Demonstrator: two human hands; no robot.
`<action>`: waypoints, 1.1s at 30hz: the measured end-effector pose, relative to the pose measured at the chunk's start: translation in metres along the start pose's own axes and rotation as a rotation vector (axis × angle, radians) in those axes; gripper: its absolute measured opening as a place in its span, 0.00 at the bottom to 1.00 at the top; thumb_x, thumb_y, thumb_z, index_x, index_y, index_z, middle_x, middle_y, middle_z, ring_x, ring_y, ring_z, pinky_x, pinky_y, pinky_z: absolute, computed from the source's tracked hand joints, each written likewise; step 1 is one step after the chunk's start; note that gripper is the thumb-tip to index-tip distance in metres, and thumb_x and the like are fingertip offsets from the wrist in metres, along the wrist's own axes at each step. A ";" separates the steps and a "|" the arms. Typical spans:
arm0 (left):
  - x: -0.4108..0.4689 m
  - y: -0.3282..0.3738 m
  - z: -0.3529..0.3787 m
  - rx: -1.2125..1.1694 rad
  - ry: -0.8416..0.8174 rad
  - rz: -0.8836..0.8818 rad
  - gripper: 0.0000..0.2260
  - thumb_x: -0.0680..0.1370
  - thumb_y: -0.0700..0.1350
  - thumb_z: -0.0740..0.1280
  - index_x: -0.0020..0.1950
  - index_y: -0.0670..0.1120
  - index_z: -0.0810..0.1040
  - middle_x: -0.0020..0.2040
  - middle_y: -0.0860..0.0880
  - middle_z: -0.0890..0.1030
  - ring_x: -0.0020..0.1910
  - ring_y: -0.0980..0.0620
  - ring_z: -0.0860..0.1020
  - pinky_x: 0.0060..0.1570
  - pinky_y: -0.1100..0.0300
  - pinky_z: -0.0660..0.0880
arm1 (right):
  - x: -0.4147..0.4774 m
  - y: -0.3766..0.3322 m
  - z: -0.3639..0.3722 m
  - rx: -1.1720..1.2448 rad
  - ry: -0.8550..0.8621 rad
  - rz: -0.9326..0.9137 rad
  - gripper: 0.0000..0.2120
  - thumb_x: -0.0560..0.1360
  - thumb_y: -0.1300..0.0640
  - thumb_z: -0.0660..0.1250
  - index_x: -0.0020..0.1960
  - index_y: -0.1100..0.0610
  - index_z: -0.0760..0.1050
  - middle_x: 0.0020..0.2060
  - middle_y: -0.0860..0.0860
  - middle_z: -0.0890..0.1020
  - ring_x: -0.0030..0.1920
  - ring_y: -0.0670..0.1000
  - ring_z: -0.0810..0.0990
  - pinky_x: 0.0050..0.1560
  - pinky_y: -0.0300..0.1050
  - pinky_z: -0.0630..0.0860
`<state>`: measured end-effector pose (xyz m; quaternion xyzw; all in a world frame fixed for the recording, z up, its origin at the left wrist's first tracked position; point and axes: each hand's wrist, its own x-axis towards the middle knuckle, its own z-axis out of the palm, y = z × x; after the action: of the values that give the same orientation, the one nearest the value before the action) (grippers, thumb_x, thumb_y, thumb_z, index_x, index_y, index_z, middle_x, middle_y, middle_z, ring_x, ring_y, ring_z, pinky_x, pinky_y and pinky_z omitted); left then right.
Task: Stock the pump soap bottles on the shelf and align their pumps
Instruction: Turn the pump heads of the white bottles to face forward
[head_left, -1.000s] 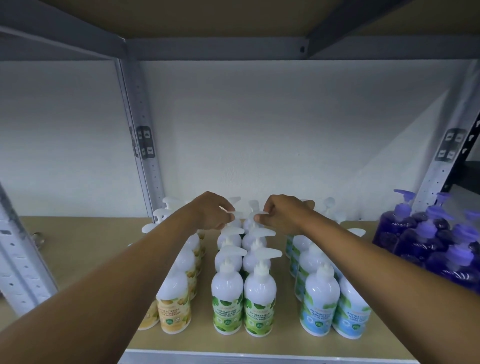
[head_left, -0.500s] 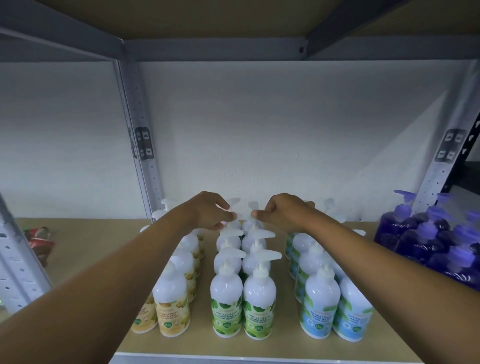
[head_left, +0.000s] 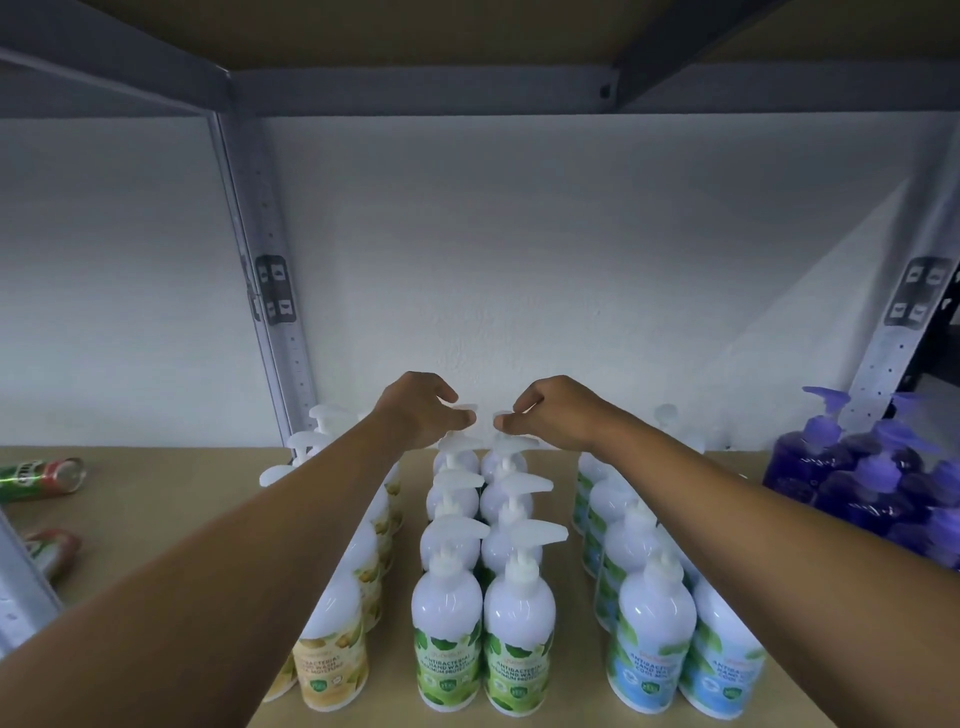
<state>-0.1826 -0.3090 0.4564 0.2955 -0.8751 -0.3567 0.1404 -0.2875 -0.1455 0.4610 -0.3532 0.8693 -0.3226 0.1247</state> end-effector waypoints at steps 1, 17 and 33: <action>0.002 -0.001 0.001 0.021 0.005 0.012 0.16 0.73 0.53 0.77 0.57 0.49 0.82 0.54 0.49 0.82 0.49 0.49 0.82 0.54 0.55 0.80 | 0.001 0.000 0.000 0.019 -0.013 0.002 0.29 0.73 0.42 0.73 0.59 0.68 0.78 0.46 0.58 0.80 0.51 0.58 0.80 0.62 0.49 0.72; 0.010 -0.004 0.003 -0.026 -0.081 0.042 0.10 0.79 0.39 0.70 0.59 0.48 0.83 0.48 0.49 0.80 0.37 0.55 0.77 0.34 0.66 0.72 | 0.006 -0.004 -0.009 0.041 -0.112 0.058 0.13 0.77 0.64 0.67 0.60 0.55 0.81 0.55 0.52 0.83 0.51 0.51 0.79 0.42 0.36 0.71; 0.004 -0.009 0.005 -0.027 -0.031 0.051 0.12 0.78 0.47 0.72 0.61 0.51 0.81 0.53 0.46 0.83 0.45 0.47 0.81 0.47 0.56 0.79 | 0.005 0.002 -0.015 0.154 -0.118 0.074 0.17 0.81 0.60 0.63 0.69 0.53 0.75 0.59 0.51 0.81 0.53 0.50 0.80 0.50 0.39 0.74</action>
<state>-0.1841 -0.3138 0.4473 0.2658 -0.8795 -0.3692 0.1398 -0.2984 -0.1406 0.4710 -0.3285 0.8456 -0.3622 0.2143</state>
